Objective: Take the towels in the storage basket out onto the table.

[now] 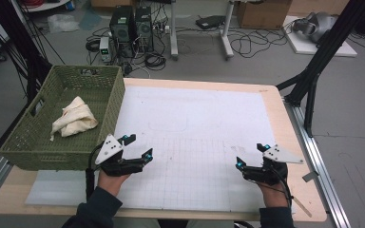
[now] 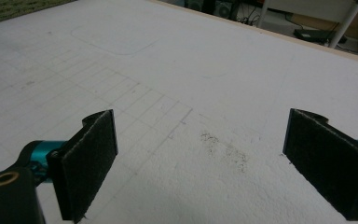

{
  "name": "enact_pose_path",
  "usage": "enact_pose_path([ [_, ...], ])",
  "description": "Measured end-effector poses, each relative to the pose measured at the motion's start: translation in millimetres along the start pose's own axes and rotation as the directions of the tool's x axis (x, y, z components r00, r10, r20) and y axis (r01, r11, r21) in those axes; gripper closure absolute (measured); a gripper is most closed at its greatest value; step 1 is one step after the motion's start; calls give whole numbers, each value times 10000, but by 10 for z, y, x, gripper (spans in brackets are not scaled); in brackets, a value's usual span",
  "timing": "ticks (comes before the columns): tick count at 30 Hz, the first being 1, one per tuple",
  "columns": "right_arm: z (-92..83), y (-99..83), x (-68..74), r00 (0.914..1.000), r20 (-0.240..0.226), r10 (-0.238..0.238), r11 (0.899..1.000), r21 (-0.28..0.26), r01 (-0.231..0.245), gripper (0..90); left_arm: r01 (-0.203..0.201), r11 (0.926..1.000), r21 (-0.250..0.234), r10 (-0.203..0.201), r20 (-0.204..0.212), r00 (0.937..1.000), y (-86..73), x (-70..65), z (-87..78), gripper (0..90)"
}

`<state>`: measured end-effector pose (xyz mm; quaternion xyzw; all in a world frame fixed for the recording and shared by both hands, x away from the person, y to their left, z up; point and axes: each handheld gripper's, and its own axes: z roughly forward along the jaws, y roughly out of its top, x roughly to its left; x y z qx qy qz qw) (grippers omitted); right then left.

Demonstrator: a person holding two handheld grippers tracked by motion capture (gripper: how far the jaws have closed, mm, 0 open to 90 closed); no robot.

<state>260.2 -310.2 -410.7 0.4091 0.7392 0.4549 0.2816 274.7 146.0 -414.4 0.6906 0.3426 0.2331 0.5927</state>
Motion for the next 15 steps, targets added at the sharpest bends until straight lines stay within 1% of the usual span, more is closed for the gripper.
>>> enact_pose_path([
  [5,22,-2,-28,9999,-85,71,10000,-63,-72,91,41,10000,82,-41,-49,10000,-13,-10,5,186],
  [6,40,-26,-34,9998,-192,71,10000,60,-70,91,19,9999,99,-18,-89,10000,-13,-22,12,186],
  [7,40,-26,-34,9998,-192,71,10000,60,-70,91,-9,10000,96,10,-85,10000,-11,-31,19,186],
  [9,43,-41,-45,9995,-307,71,9999,146,-67,91,-175,9998,104,175,-7,9998,7,-58,34,188],
  [10,12,-26,-45,9994,-352,35,10000,84,-32,91,-282,9995,103,282,10,9996,20,-77,40,188],
  [12,-2,-19,-45,9993,-376,35,10000,19,-34,91,-246,9997,85,245,101,9996,29,-95,26,188],
  [13,-27,-8,-43,9989,-433,190,9996,-181,-198,91,-239,9997,82,238,133,9996,26,-106,2,189],
  [14,-27,-8,-43,9989,-433,190,9996,-181,-198,91,-230,9997,65,229,159,9996,21,-114,-21,189],
  [15,-35,-4,-37,9986,-433,289,9993,-216,-299,91,-240,9997,25,239,164,9996,26,-110,-47,193],
])
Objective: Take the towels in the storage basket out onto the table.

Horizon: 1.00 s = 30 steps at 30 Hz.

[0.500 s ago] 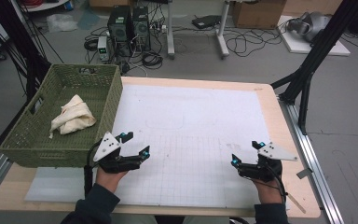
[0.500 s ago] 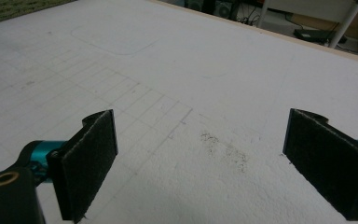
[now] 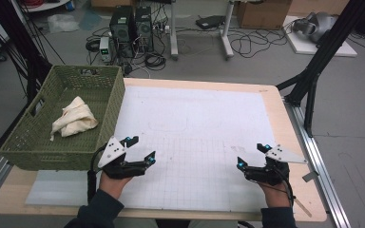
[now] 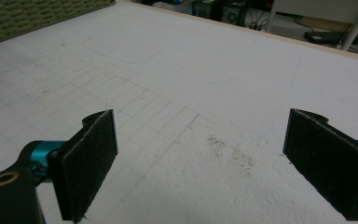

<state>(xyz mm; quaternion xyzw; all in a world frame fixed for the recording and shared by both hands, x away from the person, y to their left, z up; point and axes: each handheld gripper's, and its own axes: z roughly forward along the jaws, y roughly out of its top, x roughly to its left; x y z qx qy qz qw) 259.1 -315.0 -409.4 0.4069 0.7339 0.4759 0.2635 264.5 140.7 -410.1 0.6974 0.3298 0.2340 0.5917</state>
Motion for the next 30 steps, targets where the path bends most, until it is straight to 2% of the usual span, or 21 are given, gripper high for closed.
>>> enact_pose_path([
  [4,29,9,35,9999,10,-166,9998,68,166,91,81,9998,-200,-82,-59,9999,66,32,-64,194],
  [6,92,11,41,9994,-247,-249,9994,218,255,91,-30,9996,-267,27,-112,9999,109,60,-101,194],
  [9,171,20,20,9986,-487,-220,9995,195,230,91,109,9991,-416,-117,-189,9998,173,125,-183,194],
  [12,218,29,5,9981,-591,-166,9995,245,181,91,348,9981,-511,-353,-84,9993,258,193,-269,195],
  [16,264,45,2,9972,-700,-266,9992,274,286,91,237,9972,-716,-249,-162,9996,395,239,-389,194],
  [20,266,82,14,9975,-669,-236,9996,113,244,91,25,9961,-878,-66,-462,9989,552,323,-500,192],
  [25,268,93,41,9972,-677,-321,9993,158,332,91,-237,9922,-1223,122,-945,9955,731,481,-624,190],
  [27,269,94,46,9971,-683,-324,9993,184,337,91,-226,9911,-1312,91,-1021,9947,798,570,-665,189],
  [30,260,92,38,9972,-636,-382,9990,222,397,91,-179,9921,-1246,21,-1260,9920,940,771,-758,189],
])
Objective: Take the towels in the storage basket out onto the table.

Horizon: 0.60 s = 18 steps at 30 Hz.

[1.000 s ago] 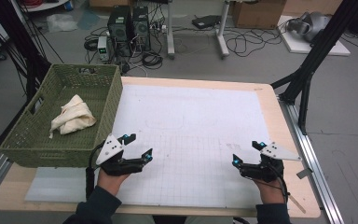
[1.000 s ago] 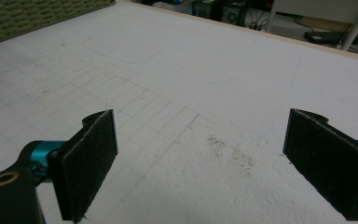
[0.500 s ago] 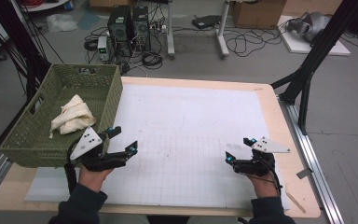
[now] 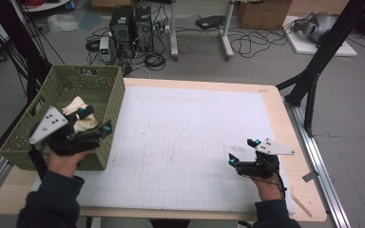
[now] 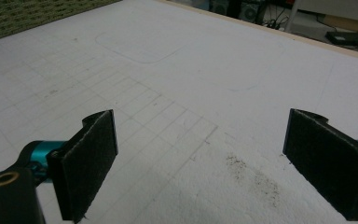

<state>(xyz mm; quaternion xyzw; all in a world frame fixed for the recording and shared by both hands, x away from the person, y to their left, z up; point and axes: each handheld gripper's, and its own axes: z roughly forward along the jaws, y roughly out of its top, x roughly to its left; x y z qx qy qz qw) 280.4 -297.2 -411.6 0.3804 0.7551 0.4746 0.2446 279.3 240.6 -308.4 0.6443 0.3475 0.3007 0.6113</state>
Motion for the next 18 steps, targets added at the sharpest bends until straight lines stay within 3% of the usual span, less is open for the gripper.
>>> enact_pose_path([
  [2,-14,-5,-1,10000,50,-19,10000,11,19,91,-89,9997,237,92,-127,9999,91,181,-21,201],
  [5,-25,-17,0,9999,105,-38,10000,53,37,91,28,9982,597,18,-756,9971,170,480,-18,185],
  [8,-16,-15,16,9999,93,-84,9998,153,83,91,180,9953,949,-51,-1343,9909,184,729,2,178],
  [11,5,-14,36,9997,66,-230,9993,289,228,91,401,9905,1319,-187,-1599,9870,153,925,56,178],
  [12,11,-15,54,9992,60,-397,9985,368,394,91,477,9854,1632,-187,-1749,9844,116,1059,107,183],
  [13,10,-16,61,9990,70,-443,9982,414,439,91,477,9854,1632,-187,-1749,9844,116,1059,107,183],
  [14,7,-16,66,9989,73,-470,9980,426,466,91,764,9780,1941,-357,-2051,9781,55,1199,162,183],
  [15,7,-17,68,9988,95,-480,9980,404,476,91,764,9780,1941,-357,-2051,9781,55,1199,162,183],
  [18,-6,-21,74,9983,123,-568,9974,452,562,91,1314,9615,2413,-664,-2599,9633,-52,1384,243,183],
])
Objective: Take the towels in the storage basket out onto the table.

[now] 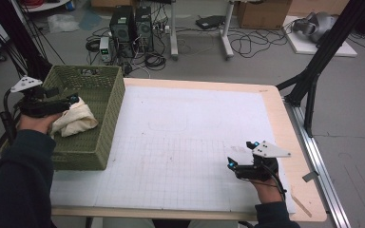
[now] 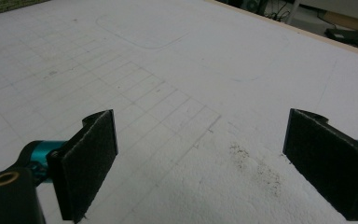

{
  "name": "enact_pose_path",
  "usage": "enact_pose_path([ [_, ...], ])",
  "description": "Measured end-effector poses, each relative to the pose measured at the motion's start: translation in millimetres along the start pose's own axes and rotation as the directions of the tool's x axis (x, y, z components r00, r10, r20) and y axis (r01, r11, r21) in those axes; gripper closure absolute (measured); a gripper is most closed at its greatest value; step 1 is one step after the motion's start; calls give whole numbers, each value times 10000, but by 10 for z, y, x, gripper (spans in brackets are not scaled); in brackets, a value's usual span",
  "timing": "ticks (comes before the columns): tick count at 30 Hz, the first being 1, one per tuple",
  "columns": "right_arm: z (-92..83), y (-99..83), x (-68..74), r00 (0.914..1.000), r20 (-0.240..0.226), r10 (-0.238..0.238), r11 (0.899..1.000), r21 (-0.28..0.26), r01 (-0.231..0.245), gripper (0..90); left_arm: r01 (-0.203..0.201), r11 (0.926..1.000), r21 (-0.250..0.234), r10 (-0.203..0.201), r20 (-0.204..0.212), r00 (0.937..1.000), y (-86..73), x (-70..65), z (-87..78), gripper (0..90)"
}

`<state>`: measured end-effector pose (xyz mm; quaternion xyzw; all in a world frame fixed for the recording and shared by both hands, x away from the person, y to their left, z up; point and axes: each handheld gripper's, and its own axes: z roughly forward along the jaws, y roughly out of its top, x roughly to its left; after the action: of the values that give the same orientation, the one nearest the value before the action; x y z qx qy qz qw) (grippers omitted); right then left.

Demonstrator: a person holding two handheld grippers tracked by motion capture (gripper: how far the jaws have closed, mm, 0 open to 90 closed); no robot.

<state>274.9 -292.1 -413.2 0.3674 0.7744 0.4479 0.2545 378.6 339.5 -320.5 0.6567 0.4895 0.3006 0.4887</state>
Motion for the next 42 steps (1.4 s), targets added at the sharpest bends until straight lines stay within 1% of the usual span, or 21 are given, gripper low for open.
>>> enact_pose_path([
  [4,-7,-17,-6,10000,26,10,10000,87,-11,91,224,9960,869,-203,-251,9995,-86,132,168,192],
  [7,-15,-32,-9,10000,77,50,9999,156,-51,91,436,9876,1506,-362,-510,9980,-154,203,285,208],
  [10,-41,-38,-9,9999,145,2,9999,172,-5,91,696,9808,1824,-568,-746,9956,-233,268,364,210],
  [13,-60,-46,-12,9998,220,-21,9999,143,18,91,822,9601,2673,-603,-889,9942,-340,312,452,232],
  [15,-67,-52,-15,9997,251,-8,9999,167,3,91,684,9448,3204,-305,-1219,9921,-408,331,500,248],
  [17,-65,-61,-17,9997,264,6,9998,197,-11,91,696,9388,3375,-272,-1288,9913,-439,343,526,257],
  [19,-66,-66,-17,9996,266,-10,9997,227,4,91,545,9310,3609,-27,-1424,9898,-455,344,543,275],
  [20,-67,-68,-16,9996,266,-10,9997,255,3,91,498,9161,3979,116,-1505,9885,-480,356,561,301],
  [22,-65,-71,-16,9996,274,-52,9997,260,44,91,624,8918,4480,127,-1628,9866,-519,378,583,340],
  [23,-70,-72,-11,9997,259,-37,9995,301,29,91,680,8800,4701,122,-1653,9862,-537,387,595,419],
  [24,-70,-72,-11,9997,259,-37,9995,301,29,91,687,8729,4831,111,-1605,9870,-551,391,605,419],
  [25,-73,-75,-12,9996,266,-60,9996,294,52,91,603,8626,5023,159,-1461,9891,-561,391,612,507],
  [26,-73,-75,-12,9996,266,-60,9996,294,52,91,467,8477,5284,313,-1376,9900,-572,383,622,507],
  [27,-74,-76,-13,9996,270,-54,9996,296,46,91,368,8256,5630,466,-1330,9900,-592,376,634,561],
  [28,-76,-78,-11,9996,288,-13,9995,324,4,91,322,8146,5791,504,-1260,9907,-600,374,635,654],
  [29,-77,-78,-12,9996,283,-12,9995,330,3,91,298,8111,5842,531,-1243,9908,-601,374,633,703],
  [34,-93,-76,-9,9996,291,-59,9996,279,51,91,465,8426,5366,256,-1261,9917,-541,369,581,787],
  [36,-96,-77,-8,9996,291,-57,9996,266,49,91,468,8649,4997,167,-1219,9924,-500,355,543,788],
  [37,-102,-78,-6,9995,301,-39,9997,253,31,91,576,8859,4603,4,-1250,9922,-464,346,499,789],
  [38,-102,-78,-6,9995,301,-39,9997,253,31,91,576,8859,4603,4,-1250,9922,-464,346,499,789],
  [42,-116,-70,-9,9995,312,57,9999,143,-61,91,813,9283,3628,-413,-1169,9923,-390,350,375,788],
])
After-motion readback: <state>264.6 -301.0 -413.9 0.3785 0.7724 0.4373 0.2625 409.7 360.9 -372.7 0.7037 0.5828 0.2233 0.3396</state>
